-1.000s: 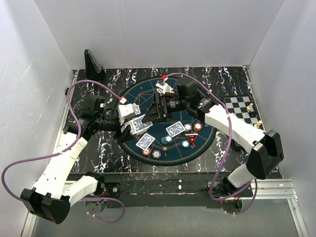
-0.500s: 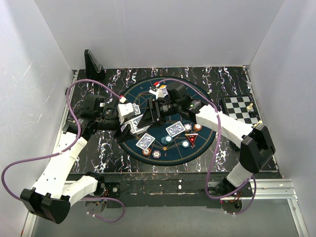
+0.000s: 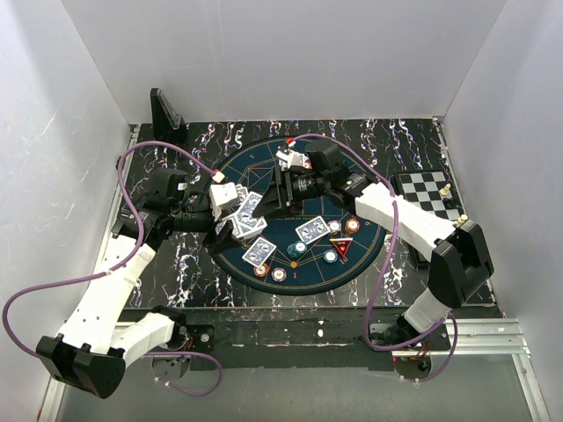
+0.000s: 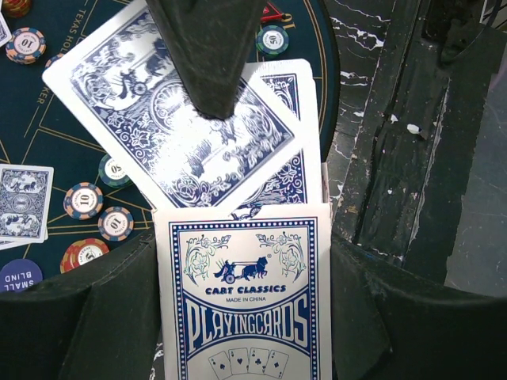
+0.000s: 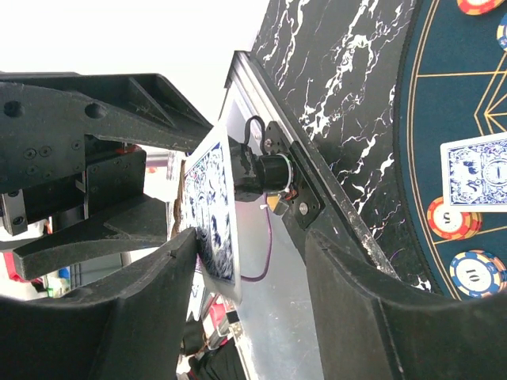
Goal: Distribute texas hold em gaming equipment
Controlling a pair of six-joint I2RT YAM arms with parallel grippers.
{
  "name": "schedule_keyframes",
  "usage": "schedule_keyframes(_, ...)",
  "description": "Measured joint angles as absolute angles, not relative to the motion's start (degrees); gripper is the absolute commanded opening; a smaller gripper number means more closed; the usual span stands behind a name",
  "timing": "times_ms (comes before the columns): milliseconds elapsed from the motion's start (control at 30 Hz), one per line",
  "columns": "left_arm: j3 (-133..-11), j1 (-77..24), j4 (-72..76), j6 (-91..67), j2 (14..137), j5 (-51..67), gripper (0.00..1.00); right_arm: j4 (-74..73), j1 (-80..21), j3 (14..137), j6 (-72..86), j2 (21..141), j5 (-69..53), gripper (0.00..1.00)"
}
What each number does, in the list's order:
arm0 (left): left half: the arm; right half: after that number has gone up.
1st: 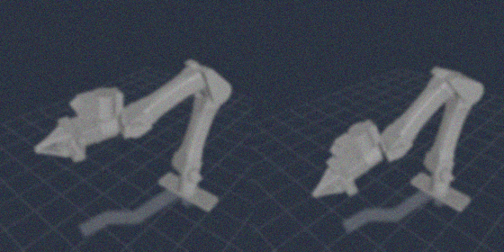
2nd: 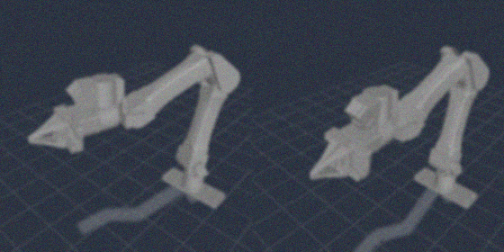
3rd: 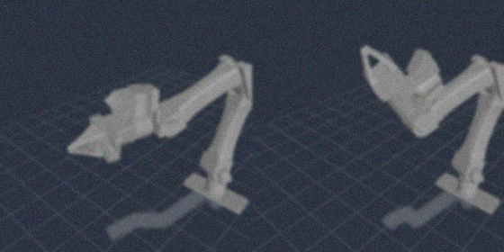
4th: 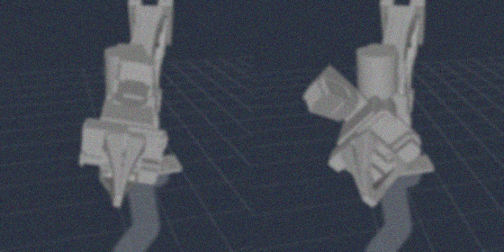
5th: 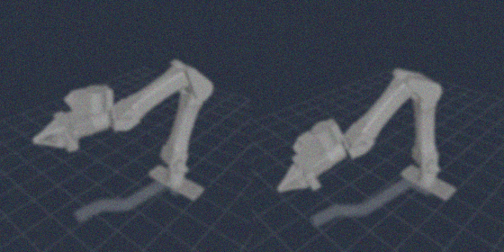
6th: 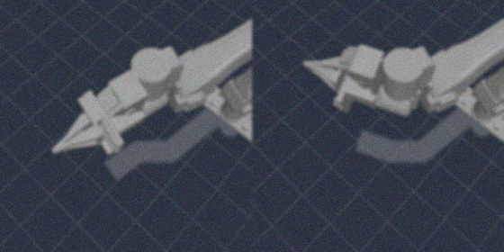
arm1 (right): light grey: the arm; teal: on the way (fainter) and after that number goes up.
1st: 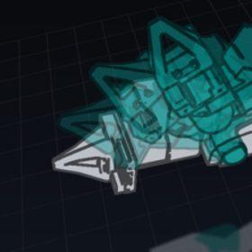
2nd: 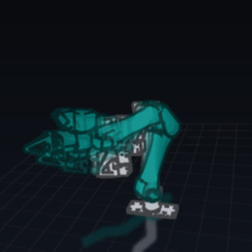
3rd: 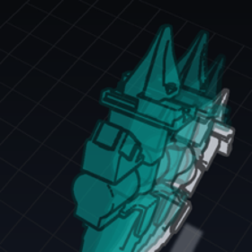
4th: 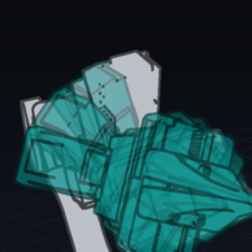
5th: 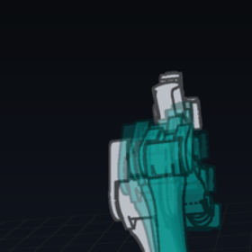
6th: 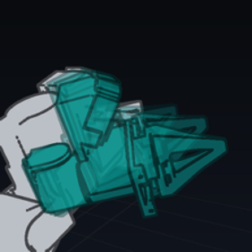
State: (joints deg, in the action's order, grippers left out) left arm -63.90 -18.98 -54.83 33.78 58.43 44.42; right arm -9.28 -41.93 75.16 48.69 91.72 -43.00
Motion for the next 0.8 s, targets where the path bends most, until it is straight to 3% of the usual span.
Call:
schedule_keyframes(167,-63.90,-18.98,-54.83,33.61,58.43,44.45,0.02,-9.61,-40.97,75.20,48.69,91.57,-42.87,0.55)
schedule_keyframes(467,-63.90,-18.98,-54.78,33.63,58.22,45.12,0.02,-10.04,-40.49,75.42,48.95,91.11,-42.68,0.69)
schedule_keyframes(700,-63.90,-18.98,-54.78,33.67,57.78,45.47,0.02,-8.21,-40.47,76.01,50.74,90.56,-42.81,0.70)
schedule_keyframes(800,-63.90,-18.98,-54.81,33.69,57.67,45.47,0.02,-6.81,-40.45,76.38,51.96,90.35,-42.78,0.66)
